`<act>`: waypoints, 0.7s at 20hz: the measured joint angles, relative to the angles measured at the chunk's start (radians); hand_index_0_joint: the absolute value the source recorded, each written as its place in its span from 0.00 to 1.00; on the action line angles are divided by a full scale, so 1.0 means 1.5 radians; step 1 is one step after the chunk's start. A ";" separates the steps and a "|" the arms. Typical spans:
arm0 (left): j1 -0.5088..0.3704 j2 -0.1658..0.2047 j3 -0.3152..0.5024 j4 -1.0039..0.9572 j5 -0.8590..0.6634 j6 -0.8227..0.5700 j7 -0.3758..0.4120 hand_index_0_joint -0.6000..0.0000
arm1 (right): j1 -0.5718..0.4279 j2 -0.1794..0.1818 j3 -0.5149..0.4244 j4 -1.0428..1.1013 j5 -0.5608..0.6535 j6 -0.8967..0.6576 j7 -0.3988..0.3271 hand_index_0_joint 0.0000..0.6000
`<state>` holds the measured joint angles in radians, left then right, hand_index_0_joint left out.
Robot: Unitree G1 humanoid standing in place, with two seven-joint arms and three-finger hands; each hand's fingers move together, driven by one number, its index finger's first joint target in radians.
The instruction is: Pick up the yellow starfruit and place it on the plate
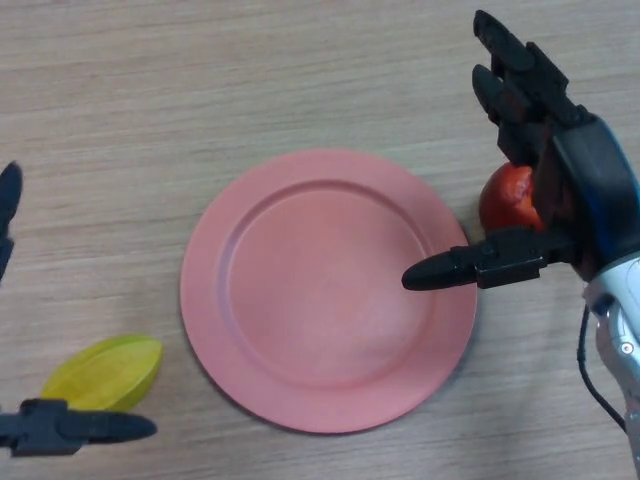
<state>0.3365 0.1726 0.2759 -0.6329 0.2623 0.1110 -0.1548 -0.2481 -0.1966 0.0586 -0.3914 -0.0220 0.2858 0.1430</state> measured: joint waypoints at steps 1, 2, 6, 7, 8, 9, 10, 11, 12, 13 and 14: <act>0.004 -0.001 0.007 0.024 0.030 -0.019 -0.008 1.00 | 0.000 0.000 0.001 0.003 0.000 0.000 0.000 0.00; 0.003 -0.001 0.007 0.041 0.030 -0.029 -0.008 1.00 | 0.000 0.000 0.001 0.008 0.000 0.000 0.000 0.00; -0.027 -0.002 0.004 0.127 0.030 -0.042 -0.020 1.00 | 0.000 0.001 0.003 0.014 0.000 0.000 -0.001 0.00; -0.033 -0.002 0.003 0.145 0.033 -0.052 -0.020 1.00 | 0.000 0.001 0.003 0.014 0.000 0.000 -0.001 0.00; -0.034 -0.002 0.003 0.159 0.055 -0.066 -0.020 1.00 | 0.000 0.001 0.003 0.014 0.000 0.000 -0.001 0.00; -0.034 -0.002 0.003 0.179 0.074 -0.077 -0.020 1.00 | -0.003 0.001 0.003 0.014 0.000 0.000 -0.003 0.00; -0.035 -0.003 0.003 0.187 0.078 -0.078 -0.021 1.00 | -0.004 0.001 0.003 0.014 0.000 0.000 -0.005 0.00; -0.038 -0.003 0.004 0.202 0.078 -0.087 -0.021 1.00 | -0.005 0.001 0.003 0.014 0.000 0.000 -0.005 0.00; -0.040 -0.003 0.003 0.209 0.083 -0.092 -0.021 1.00 | -0.006 0.001 0.003 0.014 0.001 0.000 -0.005 0.00; -0.043 -0.003 0.003 0.214 0.082 -0.093 -0.020 0.92 | -0.007 0.001 0.003 0.014 0.002 0.000 -0.006 0.00; -0.044 -0.003 0.003 0.214 0.082 -0.093 -0.019 0.75 | -0.007 0.001 0.003 0.014 0.003 0.000 -0.006 0.00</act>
<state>0.2711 0.1685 0.2796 -0.3125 0.3857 -0.0283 -0.1836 -0.2581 -0.1953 0.0628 -0.3698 -0.0181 0.2858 0.1345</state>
